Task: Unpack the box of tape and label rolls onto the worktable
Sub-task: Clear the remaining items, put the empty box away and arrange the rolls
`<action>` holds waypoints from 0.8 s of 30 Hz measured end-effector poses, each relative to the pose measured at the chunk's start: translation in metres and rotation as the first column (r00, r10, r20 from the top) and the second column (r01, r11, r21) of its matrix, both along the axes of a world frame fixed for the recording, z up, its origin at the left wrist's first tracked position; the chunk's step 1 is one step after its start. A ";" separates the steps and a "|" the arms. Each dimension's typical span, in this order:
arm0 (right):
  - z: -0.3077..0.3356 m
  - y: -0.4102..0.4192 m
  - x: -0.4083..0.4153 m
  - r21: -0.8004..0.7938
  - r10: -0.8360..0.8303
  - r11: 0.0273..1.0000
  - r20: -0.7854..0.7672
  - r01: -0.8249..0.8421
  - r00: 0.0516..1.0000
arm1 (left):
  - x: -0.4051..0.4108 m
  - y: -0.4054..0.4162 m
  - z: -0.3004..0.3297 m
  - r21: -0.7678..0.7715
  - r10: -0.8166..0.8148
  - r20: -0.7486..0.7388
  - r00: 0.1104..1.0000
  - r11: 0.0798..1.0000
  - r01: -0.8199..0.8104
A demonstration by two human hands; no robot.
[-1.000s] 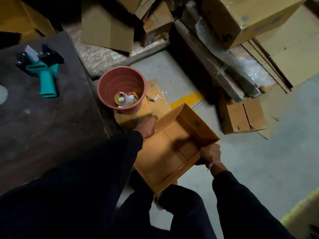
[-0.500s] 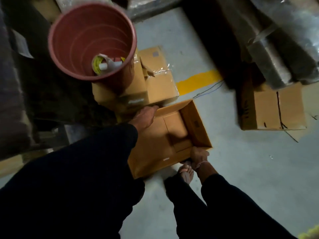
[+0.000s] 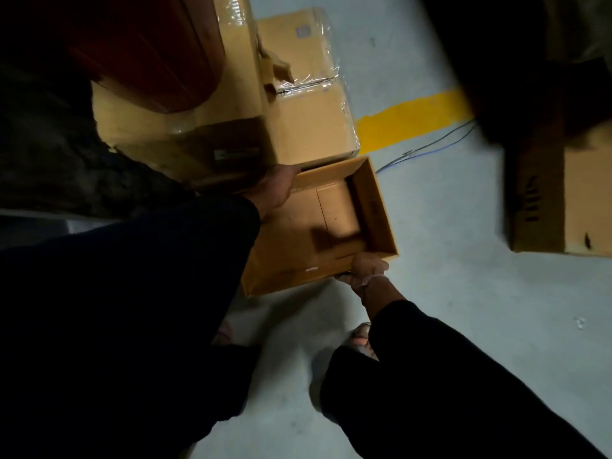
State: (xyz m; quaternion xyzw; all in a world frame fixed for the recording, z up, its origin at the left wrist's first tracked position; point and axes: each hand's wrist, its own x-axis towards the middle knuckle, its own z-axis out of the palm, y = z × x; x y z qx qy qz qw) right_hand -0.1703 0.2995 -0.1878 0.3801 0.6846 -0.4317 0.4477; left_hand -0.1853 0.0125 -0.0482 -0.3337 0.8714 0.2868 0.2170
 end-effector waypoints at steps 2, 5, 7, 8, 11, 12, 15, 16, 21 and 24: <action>0.073 -0.033 -0.007 0.036 -0.083 0.996 0.005 0.082 0.997 | 0.002 0.006 0.012 0.042 -0.044 -0.007 0.999 0.998 0.044; 0.116 -0.045 -0.007 0.033 -0.161 0.986 -0.047 0.163 0.986 | 0.010 0.008 0.023 0.035 -0.093 -0.022 0.995 0.995 0.094; 0.131 -0.040 -0.001 0.025 -0.174 0.984 -0.065 0.176 0.982 | 0.019 0.009 0.031 0.051 -0.133 -0.030 0.991 0.990 0.135; 0.136 -0.038 0.000 0.002 -0.166 0.986 -0.064 0.167 0.984 | 0.024 0.009 0.042 0.066 -0.147 -0.034 0.989 0.987 0.149; 0.176 -0.044 0.004 -0.049 -0.103 0.994 -0.062 0.101 0.993 | 0.036 0.016 0.081 0.073 -0.188 -0.044 0.981 0.979 0.191; 0.187 -0.047 0.007 -0.051 -0.103 0.994 -0.080 0.099 0.992 | 0.039 0.018 0.095 0.074 -0.208 -0.042 0.977 0.975 0.210; 0.244 -0.059 0.010 -0.163 -0.146 0.979 -0.120 0.126 0.982 | 0.049 0.021 0.141 0.082 -0.209 -0.050 0.977 0.974 0.213; 0.263 -0.063 0.010 -0.206 -0.143 0.972 -0.124 0.116 0.982 | 0.053 0.022 0.158 0.104 -0.205 -0.050 0.977 0.972 0.209; 0.374 -0.081 0.017 -0.222 -0.046 0.975 -0.212 -0.002 0.976 | 0.087 0.030 0.267 0.190 -0.182 -0.066 0.981 0.963 0.192; 0.461 -0.094 0.025 -0.264 0.045 0.958 -0.252 -0.114 0.967 | 0.109 0.029 0.345 0.221 -0.173 -0.093 0.980 0.957 0.190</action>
